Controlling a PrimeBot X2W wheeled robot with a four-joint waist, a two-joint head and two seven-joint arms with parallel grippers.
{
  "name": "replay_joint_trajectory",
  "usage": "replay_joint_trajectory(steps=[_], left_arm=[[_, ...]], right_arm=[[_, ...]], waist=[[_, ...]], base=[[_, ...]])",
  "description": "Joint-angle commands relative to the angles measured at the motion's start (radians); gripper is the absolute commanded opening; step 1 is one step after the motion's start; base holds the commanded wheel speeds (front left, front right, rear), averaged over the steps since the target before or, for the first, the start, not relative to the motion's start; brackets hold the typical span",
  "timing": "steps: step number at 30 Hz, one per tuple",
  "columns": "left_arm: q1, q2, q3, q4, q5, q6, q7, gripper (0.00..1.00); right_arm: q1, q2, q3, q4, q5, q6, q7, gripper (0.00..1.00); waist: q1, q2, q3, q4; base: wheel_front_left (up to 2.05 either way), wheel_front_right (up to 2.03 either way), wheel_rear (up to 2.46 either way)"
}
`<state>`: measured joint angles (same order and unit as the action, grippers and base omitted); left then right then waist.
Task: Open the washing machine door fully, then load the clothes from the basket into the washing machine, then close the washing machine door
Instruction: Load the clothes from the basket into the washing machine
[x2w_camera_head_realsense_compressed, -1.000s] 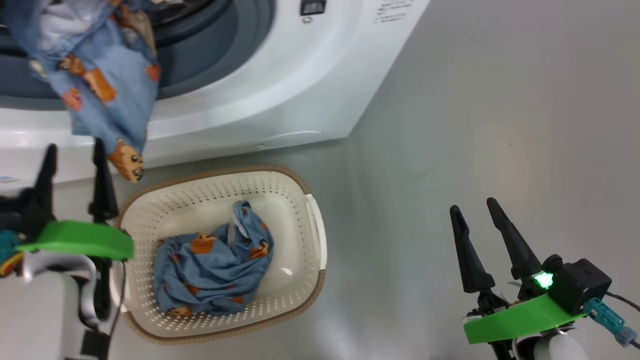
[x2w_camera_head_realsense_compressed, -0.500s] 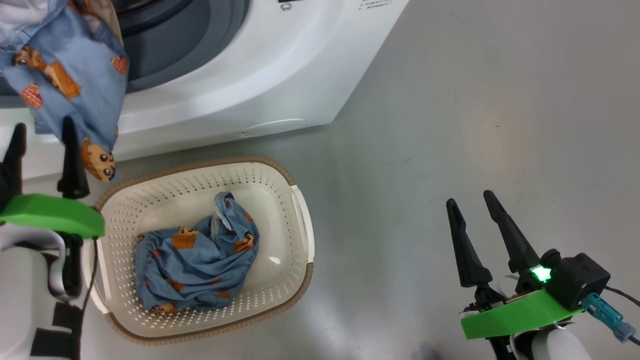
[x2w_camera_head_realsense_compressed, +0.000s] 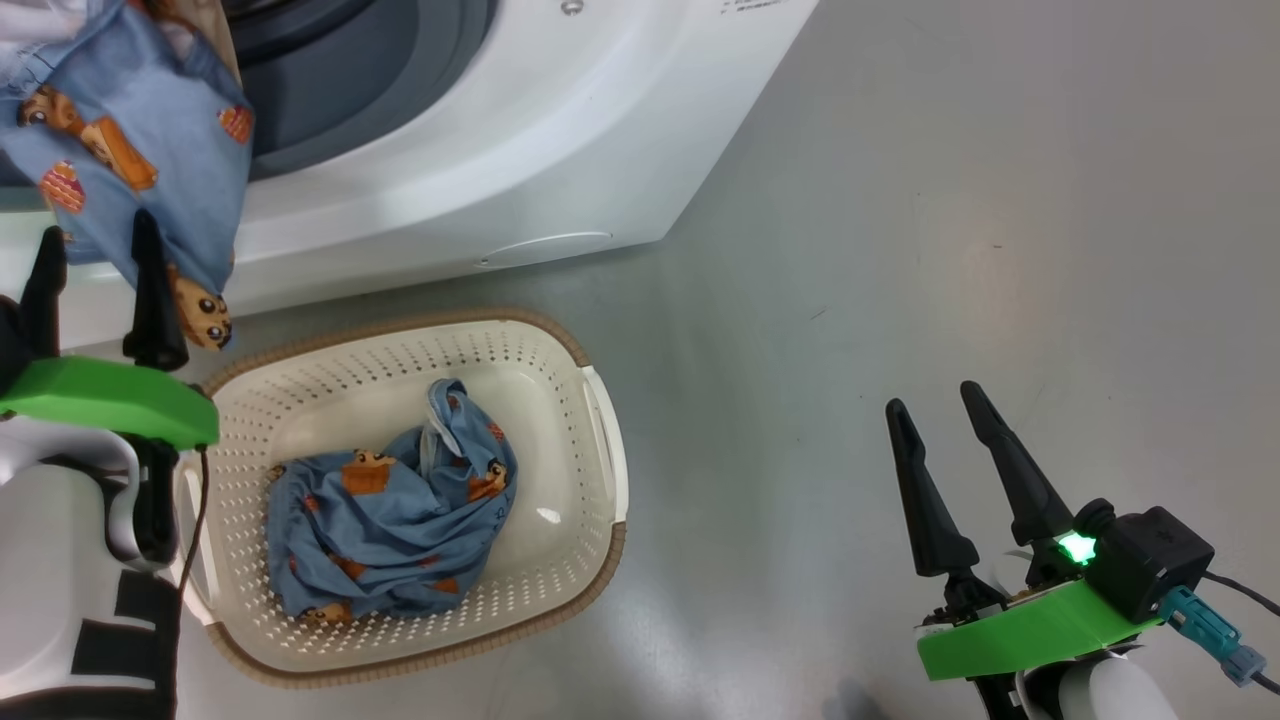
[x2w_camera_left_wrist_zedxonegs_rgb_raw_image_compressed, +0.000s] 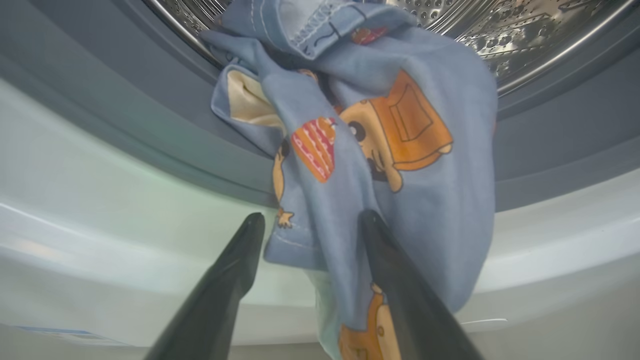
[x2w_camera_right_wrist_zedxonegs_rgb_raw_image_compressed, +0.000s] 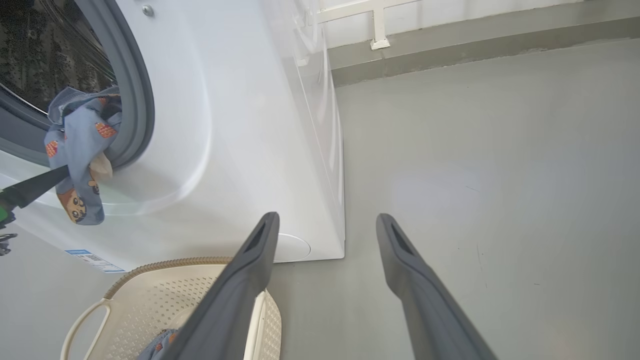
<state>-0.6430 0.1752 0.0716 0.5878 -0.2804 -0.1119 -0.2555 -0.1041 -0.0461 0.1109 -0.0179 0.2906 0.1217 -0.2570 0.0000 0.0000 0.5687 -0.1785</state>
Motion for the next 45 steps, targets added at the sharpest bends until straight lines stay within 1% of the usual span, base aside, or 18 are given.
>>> replay_joint_trajectory(steps=[1,2,3,4,5,7,8,13,18,23,25,28,30,33,34,39,45], left_arm=[[-0.016,0.036,0.024,-0.010,-0.008,-0.004,-0.006,1.00],[-0.019,0.037,0.024,-0.007,-0.009,-0.006,-0.006,1.00],[-0.022,0.037,0.023,-0.004,-0.009,-0.007,-0.006,0.95],[-0.024,0.037,0.022,-0.003,-0.009,-0.008,-0.006,0.79],[-0.027,0.038,0.020,-0.004,-0.008,-0.010,-0.006,0.49],[-0.032,0.037,0.018,-0.008,-0.007,-0.012,-0.006,0.32],[-0.034,0.036,0.016,-0.010,-0.005,-0.012,-0.006,0.00],[-0.026,0.028,-0.013,-0.015,-0.013,-0.016,-0.006,0.00],[-0.033,0.025,-0.063,-0.044,-0.068,-0.018,0.002,0.00],[-0.063,0.044,-0.093,-0.121,-0.126,-0.018,0.038,0.00],[-0.084,0.058,-0.094,-0.137,-0.120,-0.013,0.049,0.00],[-0.128,0.075,-0.091,-0.136,-0.109,0.007,0.061,0.00],[-0.167,0.088,-0.092,-0.120,-0.098,0.018,0.068,0.00],[-0.251,0.115,-0.092,-0.052,-0.075,0.040,0.062,0.00],[-0.251,0.115,-0.092,-0.052,-0.075,0.040,0.062,0.00],[-0.356,0.151,-0.093,0.070,-0.045,0.061,0.039,0.00],[-0.473,0.210,-0.103,0.216,-0.005,0.072,0.013,0.00]], right_arm=[[-0.001,-0.004,0.025,-0.021,-0.009,0.009,-0.005,1.00],[-0.001,-0.004,0.025,-0.021,-0.009,0.009,-0.005,1.00],[-0.002,-0.004,0.026,-0.021,-0.008,0.009,-0.005,1.00],[-0.002,-0.004,0.025,-0.021,-0.008,0.009,-0.005,1.00],[-0.001,-0.004,0.024,-0.022,-0.007,0.009,-0.005,1.00],[-0.001,-0.004,0.024,-0.022,-0.006,0.009,-0.005,1.00],[-0.001,-0.004,0.024,-0.021,-0.005,0.009,-0.005,1.00],[0.000,-0.004,0.024,-0.018,0.000,0.009,-0.005,1.00],[0.005,-0.004,0.023,-0.014,0.004,0.009,-0.005,1.00],[0.011,-0.004,0.030,-0.009,0.011,0.009,-0.005,1.00],[0.012,-0.004,0.035,-0.006,0.015,0.009,-0.005,1.00],[0.011,-0.004,0.049,-0.002,0.020,0.009,-0.005,1.00],[0.010,-0.004,0.055,0.000,0.024,0.009,-0.005,1.00],[0.014,-0.004,0.070,0.003,0.031,0.009,-0.005,1.00],[0.014,-0.004,0.070,0.003,0.031,0.009,-0.005,1.00],[0.023,-0.004,0.096,0.006,0.039,0.009,-0.005,1.00],[0.036,-0.004,0.123,0.007,0.036,0.009,-0.005,1.00]], waist=[[0.0000,0.0000,0.000,-0.001],[0.0000,0.0000,0.001,-0.001],[0.0000,0.0000,0.001,-0.001],[0.0000,0.0000,0.002,-0.001],[0.0000,0.0000,0.003,0.000],[0.0000,0.0000,0.005,0.001],[0.0000,0.0000,0.005,0.002],[0.0000,0.0000,-0.001,0.002],[0.0000,0.0000,-0.011,0.003],[0.0000,0.0000,-0.020,0.000],[0.0000,0.0000,-0.022,-0.004],[0.0000,0.0000,-0.026,-0.020],[0.0000,0.0000,-0.025,-0.032],[0.0000,0.0000,-0.022,-0.062],[0.0000,0.0000,-0.022,-0.062],[0.0000,0.0000,-0.007,-0.107],[0.0000,0.0000,0.030,-0.160]], base=[[0.00,0.00,0.00],[0.00,0.00,0.00],[0.00,0.00,0.00],[0.00,0.00,0.00],[0.00,0.00,0.00],[0.00,0.00,0.00],[0.00,0.00,0.00],[0.00,0.00,0.00],[0.00,0.00,0.00],[0.00,0.00,0.00],[0.00,0.00,0.00],[0.00,0.00,0.00],[0.00,0.00,0.00],[0.00,0.00,0.00],[0.00,0.00,0.00],[0.00,0.00,0.00],[0.00,0.00,0.00]])
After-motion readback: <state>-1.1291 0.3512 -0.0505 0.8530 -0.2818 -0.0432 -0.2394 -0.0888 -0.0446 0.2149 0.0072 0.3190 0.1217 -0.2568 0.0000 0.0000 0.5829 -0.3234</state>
